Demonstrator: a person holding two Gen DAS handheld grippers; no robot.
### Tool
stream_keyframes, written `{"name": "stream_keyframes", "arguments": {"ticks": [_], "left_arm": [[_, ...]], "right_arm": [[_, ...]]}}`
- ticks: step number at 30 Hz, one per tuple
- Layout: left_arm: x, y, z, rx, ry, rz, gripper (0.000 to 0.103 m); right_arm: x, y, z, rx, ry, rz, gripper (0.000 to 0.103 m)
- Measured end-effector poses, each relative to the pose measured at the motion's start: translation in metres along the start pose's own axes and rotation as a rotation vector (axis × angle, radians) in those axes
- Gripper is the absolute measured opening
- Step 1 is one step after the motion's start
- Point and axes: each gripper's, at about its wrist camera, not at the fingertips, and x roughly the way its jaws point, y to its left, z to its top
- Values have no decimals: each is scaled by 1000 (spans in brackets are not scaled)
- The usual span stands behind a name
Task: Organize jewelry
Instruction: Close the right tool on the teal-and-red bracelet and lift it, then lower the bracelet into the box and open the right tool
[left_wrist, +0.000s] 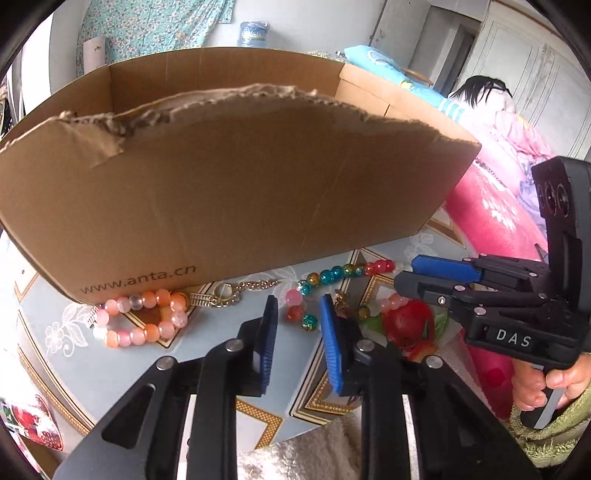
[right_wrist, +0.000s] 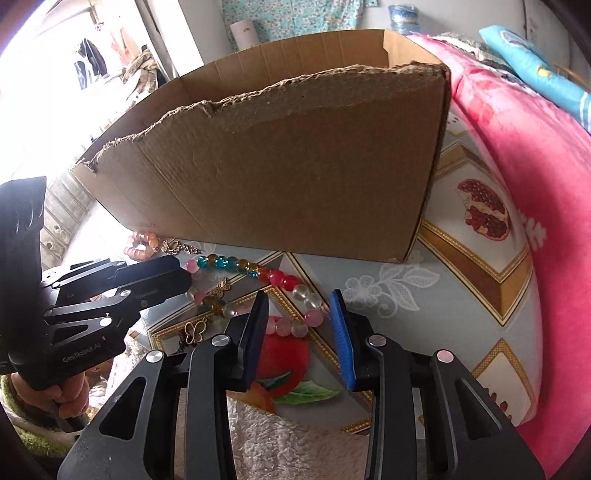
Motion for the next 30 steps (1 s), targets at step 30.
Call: {"name": "stream_keyframes", "arguments": {"ticks": [30], "left_arm": [[-22,-19,22,22,-108,-23,9]], "right_arm": [[-23,4,21,-9,-120,10,7]]}}
